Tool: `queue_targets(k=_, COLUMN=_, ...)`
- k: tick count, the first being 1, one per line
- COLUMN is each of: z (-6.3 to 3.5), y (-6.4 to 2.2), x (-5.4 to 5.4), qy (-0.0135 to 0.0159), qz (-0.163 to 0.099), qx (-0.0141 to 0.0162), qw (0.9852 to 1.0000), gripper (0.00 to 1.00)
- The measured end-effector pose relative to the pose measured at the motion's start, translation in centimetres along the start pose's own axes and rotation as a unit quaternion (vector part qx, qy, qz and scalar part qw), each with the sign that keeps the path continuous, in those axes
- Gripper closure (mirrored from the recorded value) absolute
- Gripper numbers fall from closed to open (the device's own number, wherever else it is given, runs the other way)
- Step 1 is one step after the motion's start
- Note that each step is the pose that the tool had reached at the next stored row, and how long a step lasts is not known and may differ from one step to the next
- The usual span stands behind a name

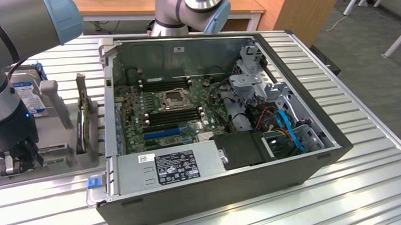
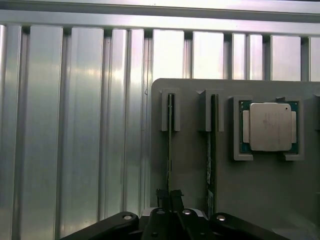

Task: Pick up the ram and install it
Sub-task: 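Pick up the ram and move it above insertion slot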

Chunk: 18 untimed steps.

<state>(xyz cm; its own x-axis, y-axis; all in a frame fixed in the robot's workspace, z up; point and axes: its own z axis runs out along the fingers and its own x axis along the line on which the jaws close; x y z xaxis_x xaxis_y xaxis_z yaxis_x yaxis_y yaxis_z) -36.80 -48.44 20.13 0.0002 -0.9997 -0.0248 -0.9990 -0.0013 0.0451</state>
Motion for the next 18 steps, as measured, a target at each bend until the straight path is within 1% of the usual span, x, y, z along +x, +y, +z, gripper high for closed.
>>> queue_targets(k=9, z=-0.02, y=0.00, x=0.00, qy=-0.0002, qz=0.000, qx=0.0002, qw=1.0000, gripper=0.89)
queue_targets(k=18, z=-0.62, y=0.03, x=-0.01, qy=0.0000, qz=0.000, qx=0.0001, qw=1.0000, gripper=0.89)
